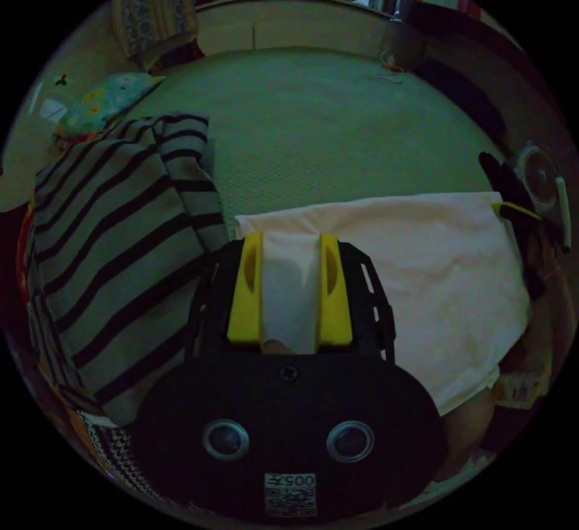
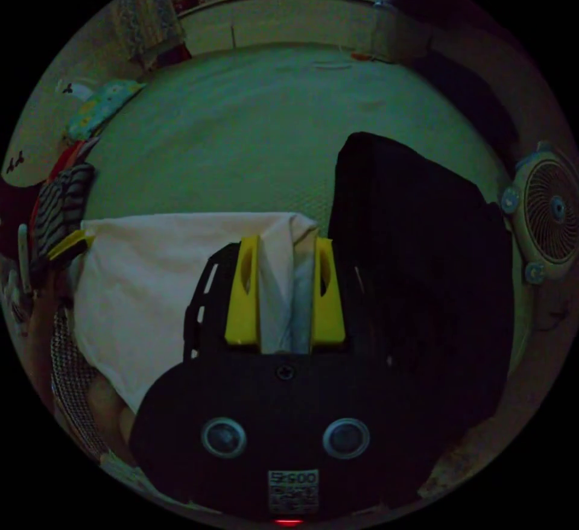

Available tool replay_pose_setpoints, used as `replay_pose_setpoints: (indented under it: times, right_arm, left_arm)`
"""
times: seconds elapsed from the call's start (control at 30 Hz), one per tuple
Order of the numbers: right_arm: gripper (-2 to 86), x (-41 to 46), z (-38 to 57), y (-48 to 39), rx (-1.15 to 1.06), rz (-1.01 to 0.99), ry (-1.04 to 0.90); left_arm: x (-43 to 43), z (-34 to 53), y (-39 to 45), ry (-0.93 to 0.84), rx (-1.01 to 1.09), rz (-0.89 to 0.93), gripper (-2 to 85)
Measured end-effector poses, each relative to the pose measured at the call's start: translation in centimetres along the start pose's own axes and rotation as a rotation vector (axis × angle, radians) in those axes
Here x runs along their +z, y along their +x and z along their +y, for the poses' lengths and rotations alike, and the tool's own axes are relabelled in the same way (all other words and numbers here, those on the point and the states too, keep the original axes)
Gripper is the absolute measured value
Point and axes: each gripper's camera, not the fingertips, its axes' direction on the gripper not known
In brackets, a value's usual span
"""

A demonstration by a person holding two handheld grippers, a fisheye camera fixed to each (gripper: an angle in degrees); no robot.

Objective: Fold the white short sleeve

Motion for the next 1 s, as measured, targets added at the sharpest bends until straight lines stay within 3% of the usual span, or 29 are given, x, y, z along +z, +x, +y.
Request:
replay_pose_setpoints:
  times: [0.17, 0.47, 0.6, 0.83, 1.0]
  right_arm:
    - [-0.6, -1.2, 0.7, -0.7, -0.06, -0.049, 0.114]
    - [-0.6, -4.9, -7.4, -1.5, -0.035, 0.009, 0.215]
    - [1.8, -5.0, -9.9, -1.6, 0.076, 0.054, 0.193]
    - [6.1, -6.2, -0.3, -4.0, -0.176, 0.038, 0.155]
    - [6.3, -6.5, 8.1, -4.0, -0.122, 0.057, 0.067]
  left_arm:
    - [-0.2, -1.4, 0.7, -0.023, 0.02, 0.058, 5.4]
    - [-4.3, -10.3, 0.8, 0.073, 0.05, -0.022, 5.4]
    - [-4.3, -14.6, -0.6, 0.026, -0.134, -0.095, 7.4]
    - [-6.3, -6.1, 0.8, 0.085, -0.017, -0.093, 6.9]
    - [-7.5, 3.5, 3.1, 0.071, -0.026, -0.067, 6.2]
